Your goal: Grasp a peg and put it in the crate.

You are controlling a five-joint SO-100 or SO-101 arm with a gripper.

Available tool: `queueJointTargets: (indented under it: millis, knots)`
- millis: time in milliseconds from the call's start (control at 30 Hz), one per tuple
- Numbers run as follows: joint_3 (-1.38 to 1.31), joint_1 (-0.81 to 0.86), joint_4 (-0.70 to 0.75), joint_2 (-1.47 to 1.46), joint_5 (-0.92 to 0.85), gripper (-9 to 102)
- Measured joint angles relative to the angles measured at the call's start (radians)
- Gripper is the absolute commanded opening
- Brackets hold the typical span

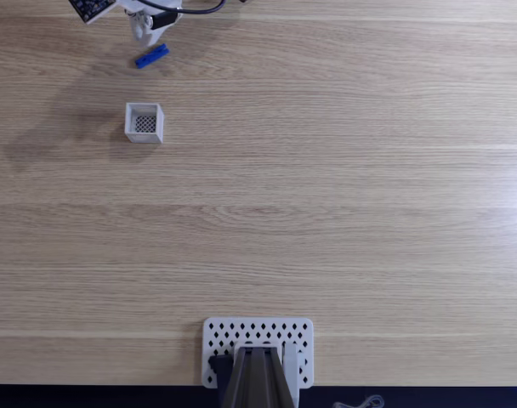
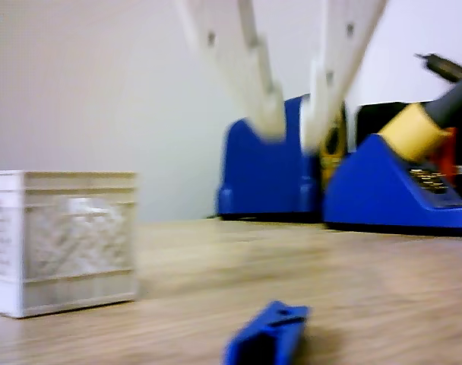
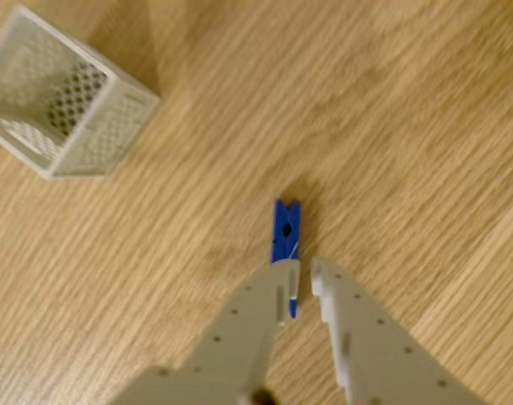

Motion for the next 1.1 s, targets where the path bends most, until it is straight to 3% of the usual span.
queueJointTargets:
  millis: [300,633,933,1100]
  knots:
    - [0.043,0.002,-0.011,-0.020,0.000,0]
    - [0.273,0.002,-0.324,0.040,0.000,0]
    - [0.275,0.002,-0.370,0.040,0.044,0]
    - [0.275,-0.017,-0.370,0.040,0.057,12]
